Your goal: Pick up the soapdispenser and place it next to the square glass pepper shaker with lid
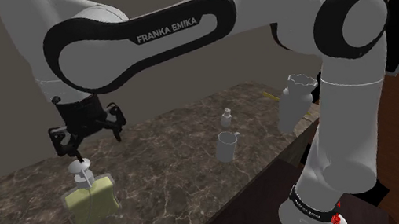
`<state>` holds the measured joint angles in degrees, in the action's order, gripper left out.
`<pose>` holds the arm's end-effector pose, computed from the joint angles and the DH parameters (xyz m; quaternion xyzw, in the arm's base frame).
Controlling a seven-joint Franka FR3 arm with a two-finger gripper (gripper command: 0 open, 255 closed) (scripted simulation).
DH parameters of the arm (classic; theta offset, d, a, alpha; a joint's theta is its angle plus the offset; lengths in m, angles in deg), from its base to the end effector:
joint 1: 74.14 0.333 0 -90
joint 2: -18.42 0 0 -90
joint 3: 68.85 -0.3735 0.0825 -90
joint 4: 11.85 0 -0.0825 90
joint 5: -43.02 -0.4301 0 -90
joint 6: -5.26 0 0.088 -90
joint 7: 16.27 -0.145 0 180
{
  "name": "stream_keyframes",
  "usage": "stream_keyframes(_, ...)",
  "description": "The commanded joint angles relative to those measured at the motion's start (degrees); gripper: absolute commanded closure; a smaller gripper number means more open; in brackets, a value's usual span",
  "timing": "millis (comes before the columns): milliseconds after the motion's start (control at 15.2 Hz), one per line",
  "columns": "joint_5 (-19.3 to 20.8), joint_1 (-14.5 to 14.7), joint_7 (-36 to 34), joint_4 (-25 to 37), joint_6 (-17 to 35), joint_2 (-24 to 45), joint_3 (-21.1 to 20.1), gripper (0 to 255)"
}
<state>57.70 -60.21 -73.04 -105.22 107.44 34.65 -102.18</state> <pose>0.5096 0.4540 0.4746 0.9965 -0.0567 0.0122 0.0601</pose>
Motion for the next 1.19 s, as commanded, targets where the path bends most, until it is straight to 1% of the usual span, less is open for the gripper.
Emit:
stream_keyframes(0,2.6,2.8,-2.5,5.6,-1.6,5.3,-0.1,0)
stream_keyframes(132,4.8,5.9,-4.1,11.6,-3.4,10.5,0.4,0)
stream_keyframes(198,5.0,6.2,-4.2,12.2,-3.5,10.9,0.5,0)
stream_keyframes(660,5.5,5.3,-4.8,6.8,2.1,11.2,0.9,0)
stream_keyframes(1122,5.5,5.3,-4.8,6.8,2.0,11.2,0.9,0)
